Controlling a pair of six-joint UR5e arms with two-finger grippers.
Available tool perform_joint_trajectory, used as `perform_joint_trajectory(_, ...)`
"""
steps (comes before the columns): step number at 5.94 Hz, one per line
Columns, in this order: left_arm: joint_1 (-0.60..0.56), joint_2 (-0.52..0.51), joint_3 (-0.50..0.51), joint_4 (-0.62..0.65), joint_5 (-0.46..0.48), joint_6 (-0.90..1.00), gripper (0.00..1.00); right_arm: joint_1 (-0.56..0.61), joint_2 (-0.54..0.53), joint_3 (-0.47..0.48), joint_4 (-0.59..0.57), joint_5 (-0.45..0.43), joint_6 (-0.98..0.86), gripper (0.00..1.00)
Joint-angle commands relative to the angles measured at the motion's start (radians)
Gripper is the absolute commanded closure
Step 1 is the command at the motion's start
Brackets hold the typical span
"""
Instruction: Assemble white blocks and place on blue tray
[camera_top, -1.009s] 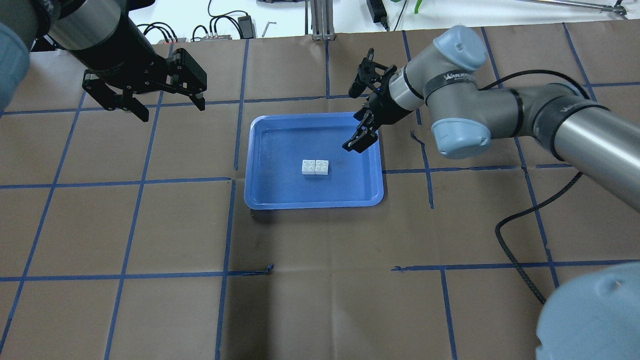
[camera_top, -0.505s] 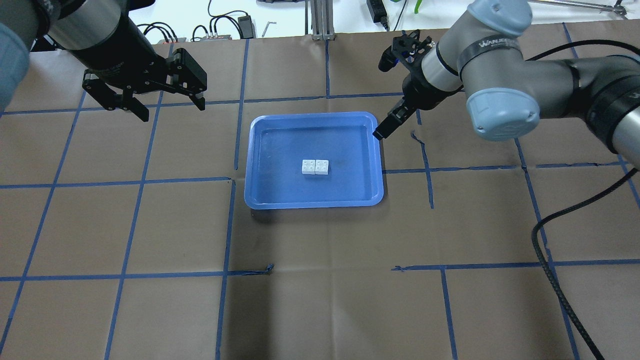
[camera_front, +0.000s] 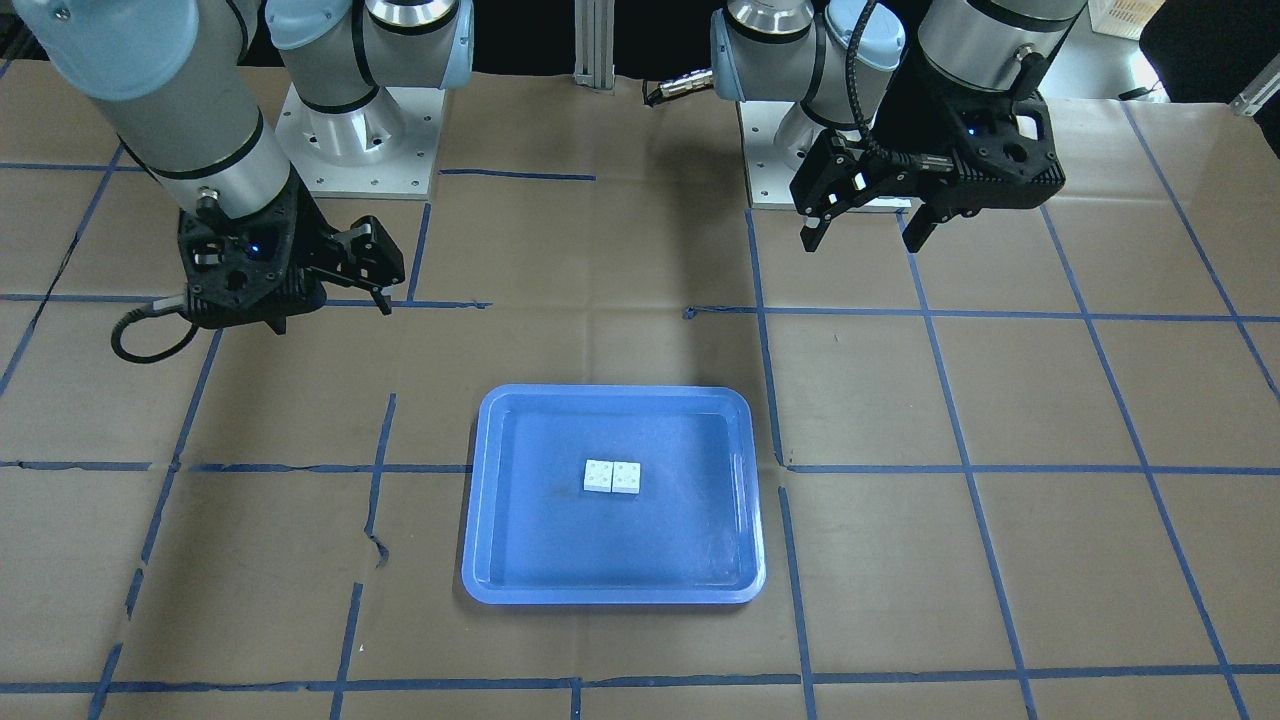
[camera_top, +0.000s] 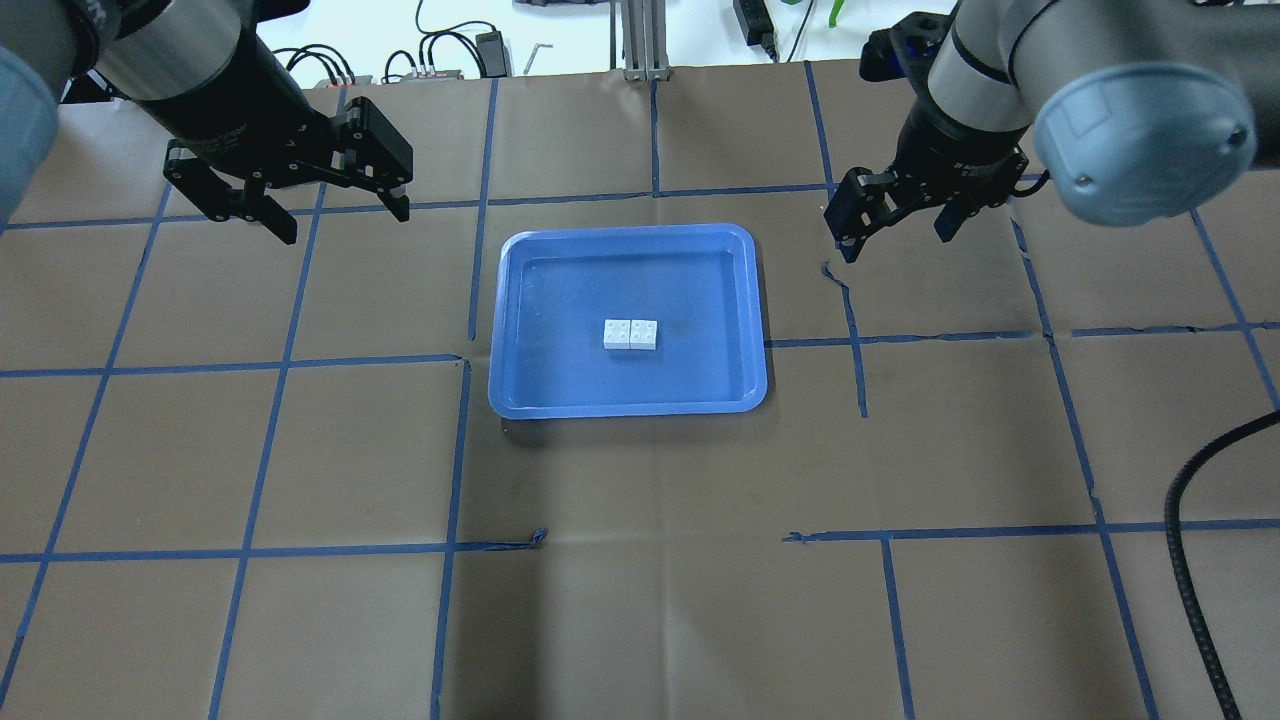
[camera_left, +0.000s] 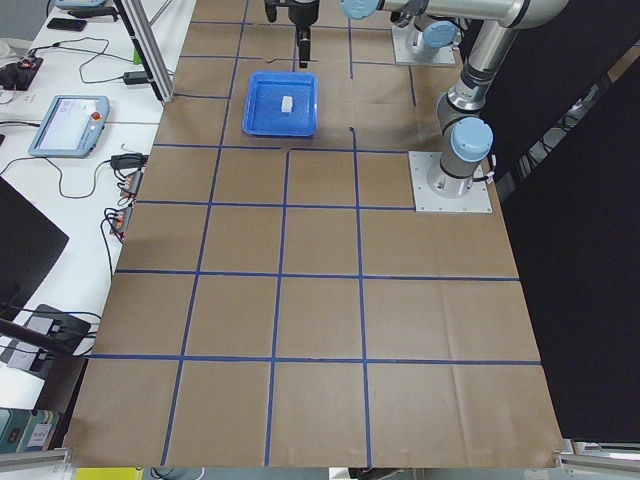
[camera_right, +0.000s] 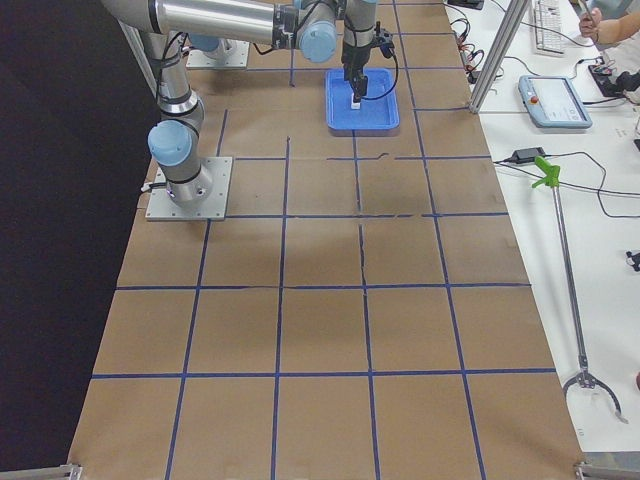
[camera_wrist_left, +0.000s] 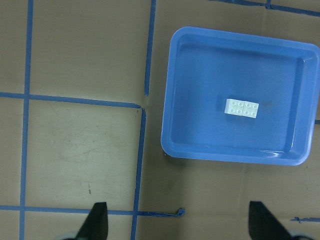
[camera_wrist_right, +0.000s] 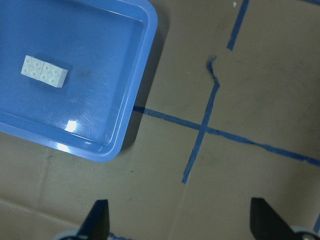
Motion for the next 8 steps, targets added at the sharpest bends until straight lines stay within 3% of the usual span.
perform_joint_trajectory(1,0.000,0.000,0.000,0.000,0.001,-0.001,0.01,0.001,-0.033,-0.079,0.160,-0.025,0.127,0.00)
perform_joint_trajectory(8,0.000,0.000,0.000,0.001,-0.001,0.001,0.01,0.000,-0.034,-0.077,0.147,-0.053,0.138,0.00)
